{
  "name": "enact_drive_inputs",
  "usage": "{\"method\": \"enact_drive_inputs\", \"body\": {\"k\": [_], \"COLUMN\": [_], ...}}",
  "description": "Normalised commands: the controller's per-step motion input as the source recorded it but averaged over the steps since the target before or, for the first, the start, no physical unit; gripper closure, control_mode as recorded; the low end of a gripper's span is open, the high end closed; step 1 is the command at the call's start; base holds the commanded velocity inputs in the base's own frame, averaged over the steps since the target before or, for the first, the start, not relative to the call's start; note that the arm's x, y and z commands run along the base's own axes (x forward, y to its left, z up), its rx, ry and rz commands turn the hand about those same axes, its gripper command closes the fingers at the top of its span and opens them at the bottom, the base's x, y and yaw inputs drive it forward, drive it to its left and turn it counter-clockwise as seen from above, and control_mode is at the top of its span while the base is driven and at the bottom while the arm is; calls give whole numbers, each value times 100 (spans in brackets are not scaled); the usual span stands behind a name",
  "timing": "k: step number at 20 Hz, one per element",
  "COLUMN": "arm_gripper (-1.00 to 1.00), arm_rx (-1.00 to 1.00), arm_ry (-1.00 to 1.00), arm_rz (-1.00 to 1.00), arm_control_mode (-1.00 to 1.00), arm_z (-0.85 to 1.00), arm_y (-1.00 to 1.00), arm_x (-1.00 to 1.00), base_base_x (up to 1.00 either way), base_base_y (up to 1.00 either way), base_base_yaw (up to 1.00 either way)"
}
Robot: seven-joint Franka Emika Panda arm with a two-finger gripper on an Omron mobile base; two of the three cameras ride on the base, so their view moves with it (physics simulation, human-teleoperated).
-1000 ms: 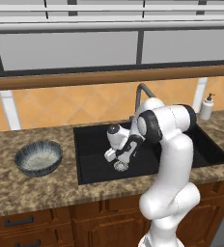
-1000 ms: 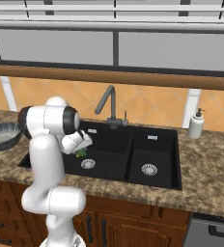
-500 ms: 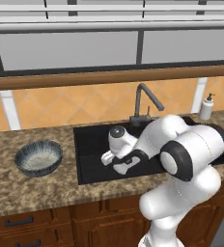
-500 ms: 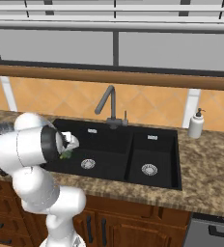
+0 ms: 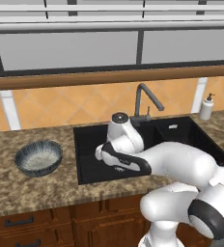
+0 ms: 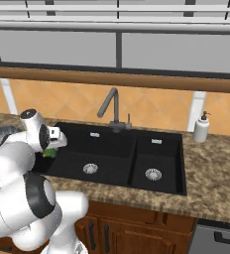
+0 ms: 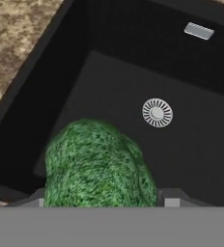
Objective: Pick the broccoli from the sink and place it in the bowl. Then pick the bowl and place it in the microwave. Then close the microwave door and press the start button.
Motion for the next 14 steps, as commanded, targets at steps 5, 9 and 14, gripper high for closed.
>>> {"method": "enact_drive_inputs", "body": {"k": [5, 9, 14], "arm_gripper": [100, 100, 100], "arm_rx": [0, 1, 1], "arm_ry": [1, 0, 0], "arm_rz": [0, 0, 1], "arm_control_mode": [-100, -100, -100], "arm_z": [90, 65, 29], "arm_y": [87, 95, 94], "arm_x": [-16, 2, 11], "base_base_x": [0, 0, 0], "base_base_y": [0, 0, 0], "base_base_yaw": [0, 0, 0]}}
